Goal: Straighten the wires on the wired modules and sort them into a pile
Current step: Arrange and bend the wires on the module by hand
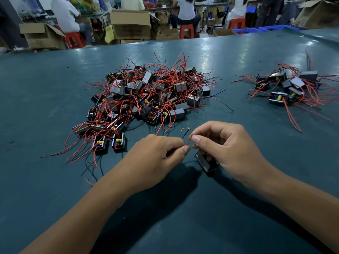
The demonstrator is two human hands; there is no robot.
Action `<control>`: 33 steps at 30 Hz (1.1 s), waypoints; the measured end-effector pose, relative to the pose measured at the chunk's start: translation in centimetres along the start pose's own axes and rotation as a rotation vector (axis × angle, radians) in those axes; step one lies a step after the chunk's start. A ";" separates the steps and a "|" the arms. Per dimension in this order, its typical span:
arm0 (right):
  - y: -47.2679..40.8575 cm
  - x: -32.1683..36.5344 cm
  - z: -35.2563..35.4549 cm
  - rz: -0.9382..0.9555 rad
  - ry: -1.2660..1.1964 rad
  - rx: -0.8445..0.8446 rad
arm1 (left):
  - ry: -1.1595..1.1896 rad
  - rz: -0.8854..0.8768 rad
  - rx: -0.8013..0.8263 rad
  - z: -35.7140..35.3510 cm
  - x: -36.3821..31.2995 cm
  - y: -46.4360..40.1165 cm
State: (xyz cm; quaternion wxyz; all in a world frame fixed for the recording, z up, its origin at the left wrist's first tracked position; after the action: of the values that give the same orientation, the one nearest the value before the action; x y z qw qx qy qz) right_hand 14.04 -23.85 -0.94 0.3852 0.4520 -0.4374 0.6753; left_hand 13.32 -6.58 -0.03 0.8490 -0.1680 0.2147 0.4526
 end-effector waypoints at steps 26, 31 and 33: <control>-0.1 -0.2 0.0 0.007 -0.045 0.003 | 0.041 0.013 -0.026 0.1 0.2 0.0; -0.1 -0.2 -0.3 0.026 -0.083 0.016 | 0.039 0.007 -0.020 0.0 0.1 -0.1; -0.1 -0.2 -0.4 0.029 -0.097 0.020 | 0.038 0.006 -0.019 0.0 0.0 0.0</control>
State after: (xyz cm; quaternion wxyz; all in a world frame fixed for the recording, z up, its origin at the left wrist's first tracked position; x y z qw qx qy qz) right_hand 14.11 -23.47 -1.22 0.3491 0.4819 -0.4552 0.6624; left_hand 13.35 -6.59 0.00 0.8419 -0.1840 0.2270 0.4537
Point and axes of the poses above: each hand's wrist, its own y-axis away from the middle knuckle, its own z-axis out of the back of the hand, x = y × z, the point moved 4 cm from there along -y, towards the middle knuckle, and after that the axes turned 6 degrees about x, right-handed, at the moved point
